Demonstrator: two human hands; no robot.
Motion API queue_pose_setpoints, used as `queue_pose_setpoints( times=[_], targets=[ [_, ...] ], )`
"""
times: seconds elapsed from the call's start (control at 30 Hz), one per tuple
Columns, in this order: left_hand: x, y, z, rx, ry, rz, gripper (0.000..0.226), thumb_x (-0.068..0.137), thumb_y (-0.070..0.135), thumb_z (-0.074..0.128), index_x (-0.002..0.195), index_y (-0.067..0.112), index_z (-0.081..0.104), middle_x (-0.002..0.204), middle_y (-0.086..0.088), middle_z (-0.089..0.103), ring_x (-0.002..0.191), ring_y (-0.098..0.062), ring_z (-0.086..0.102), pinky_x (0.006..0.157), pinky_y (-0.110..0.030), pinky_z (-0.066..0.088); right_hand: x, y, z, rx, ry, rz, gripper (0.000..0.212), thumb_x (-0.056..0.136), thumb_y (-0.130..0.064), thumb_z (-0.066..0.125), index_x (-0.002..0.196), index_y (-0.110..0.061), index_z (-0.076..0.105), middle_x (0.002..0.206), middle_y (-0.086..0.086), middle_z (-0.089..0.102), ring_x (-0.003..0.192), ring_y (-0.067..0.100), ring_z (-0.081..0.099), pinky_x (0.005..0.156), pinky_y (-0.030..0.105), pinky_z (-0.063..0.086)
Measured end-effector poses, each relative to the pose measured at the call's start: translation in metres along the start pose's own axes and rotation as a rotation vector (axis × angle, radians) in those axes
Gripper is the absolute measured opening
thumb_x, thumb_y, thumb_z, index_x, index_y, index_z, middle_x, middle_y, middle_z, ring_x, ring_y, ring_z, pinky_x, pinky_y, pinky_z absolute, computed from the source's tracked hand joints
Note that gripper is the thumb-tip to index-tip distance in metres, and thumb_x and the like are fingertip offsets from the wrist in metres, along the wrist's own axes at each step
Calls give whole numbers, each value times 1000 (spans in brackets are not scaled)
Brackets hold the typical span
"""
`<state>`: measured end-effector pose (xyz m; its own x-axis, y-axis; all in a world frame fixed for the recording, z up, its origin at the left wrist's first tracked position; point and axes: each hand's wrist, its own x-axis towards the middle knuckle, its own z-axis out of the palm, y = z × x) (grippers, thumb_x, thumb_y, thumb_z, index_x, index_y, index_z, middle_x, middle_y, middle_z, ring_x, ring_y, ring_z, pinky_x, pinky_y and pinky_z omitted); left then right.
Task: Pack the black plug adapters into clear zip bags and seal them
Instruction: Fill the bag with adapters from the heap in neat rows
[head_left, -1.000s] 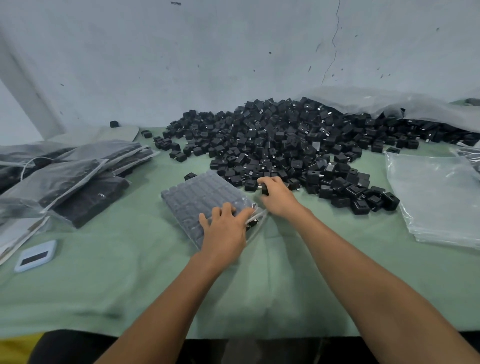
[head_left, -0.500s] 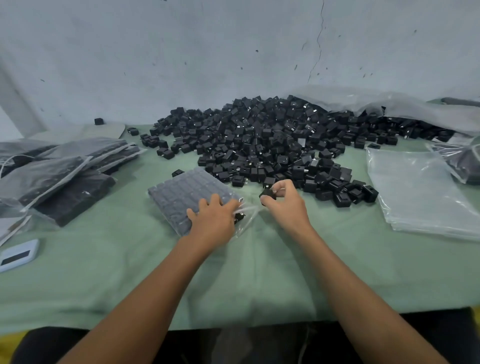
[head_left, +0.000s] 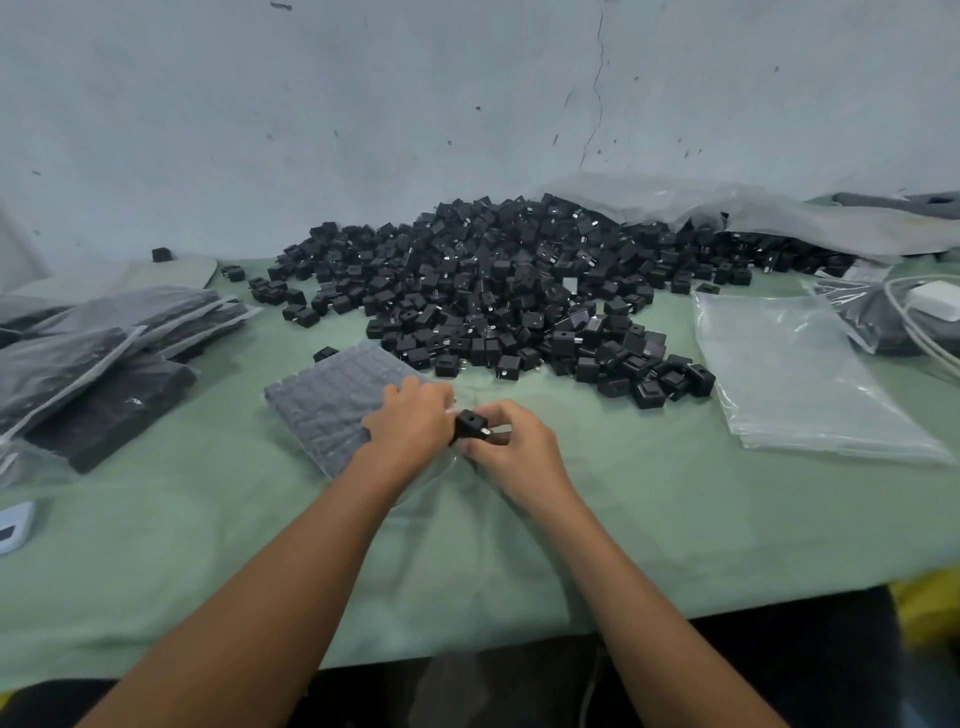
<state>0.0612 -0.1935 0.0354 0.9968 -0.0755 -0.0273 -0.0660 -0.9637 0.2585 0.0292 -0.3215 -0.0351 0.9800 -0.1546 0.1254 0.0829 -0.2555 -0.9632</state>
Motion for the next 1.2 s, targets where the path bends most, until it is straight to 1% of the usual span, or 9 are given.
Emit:
queue_pose_setpoints(
  times=[0.1, 0.27, 0.47, 0.6, 0.8, 0.97, 1.03, 1.13, 1.2],
  targets=[
    [0, 1, -1, 12, -9, -3, 11, 100, 42, 52, 96, 31, 49, 120, -4, 46, 121, -30, 39, 98, -54, 44, 2, 5, 3, -47, 53, 6, 23, 73, -26, 82, 87, -32, 64, 97, -12, 66, 77, 9, 70, 75, 44, 58],
    [0, 1, 1, 16, 5, 5, 8, 101, 38, 50, 96, 32, 51, 120, -4, 46, 119, -29, 39, 97, -54, 44, 1, 4, 11, -294, 110, -80, 27, 79, -31, 79, 90, -33, 54, 100, -12, 49, 78, 11, 61, 69, 26, 40],
    [0, -8, 4, 5, -2, 61, 12, 102, 33, 46, 107, 31, 56, 112, -3, 41, 118, -29, 39, 99, -55, 42, 4, 5, 6, -338, 21, -152, 23, 85, -31, 72, 103, -28, 58, 106, -11, 58, 86, 9, 58, 76, 28, 43],
    [1, -11, 5, 12, 3, 74, 17, 101, 29, 46, 112, 30, 58, 110, -3, 40, 118, -31, 39, 99, -55, 42, 7, 1, -3, -264, -138, -138, 17, 95, -28, 60, 111, -25, 55, 107, 0, 68, 95, 21, 63, 89, 44, 50],
    [-1, -8, 7, 33, 5, 61, 15, 102, 32, 43, 112, 30, 55, 119, -6, 45, 118, -30, 39, 98, -55, 42, 10, 1, -12, -258, -203, -77, 18, 94, -32, 63, 98, -30, 45, 87, 4, 68, 80, 28, 62, 76, 47, 52],
    [-3, -6, 11, 83, 39, 56, 16, 102, 33, 41, 116, 29, 50, 121, -5, 43, 116, -27, 40, 97, -57, 42, 7, 4, -4, -398, -127, -230, 35, 97, -27, 60, 130, -28, 49, 123, -4, 56, 106, 19, 57, 91, 31, 44],
    [-3, -6, 11, 94, 32, 63, 17, 102, 31, 42, 117, 30, 49, 121, -6, 44, 116, -28, 40, 98, -57, 42, 3, 3, 2, -457, -85, -264, 29, 98, -24, 56, 126, -22, 52, 122, 2, 56, 109, 24, 55, 90, 34, 43],
    [-3, -5, 10, 97, 21, 61, 14, 102, 25, 41, 112, 29, 49, 119, -6, 44, 116, -28, 39, 97, -58, 41, -4, -1, 14, -521, 27, -283, 14, 97, -22, 55, 108, -15, 49, 109, 7, 59, 98, 30, 55, 76, 36, 39],
    [-3, -4, 9, 104, 16, 59, 15, 102, 23, 40, 112, 29, 48, 119, -6, 43, 116, -28, 38, 97, -59, 41, -4, -2, 19, -511, 88, -270, 15, 96, -21, 57, 99, -16, 43, 104, 9, 58, 92, 30, 54, 71, 34, 35]
  ],
)
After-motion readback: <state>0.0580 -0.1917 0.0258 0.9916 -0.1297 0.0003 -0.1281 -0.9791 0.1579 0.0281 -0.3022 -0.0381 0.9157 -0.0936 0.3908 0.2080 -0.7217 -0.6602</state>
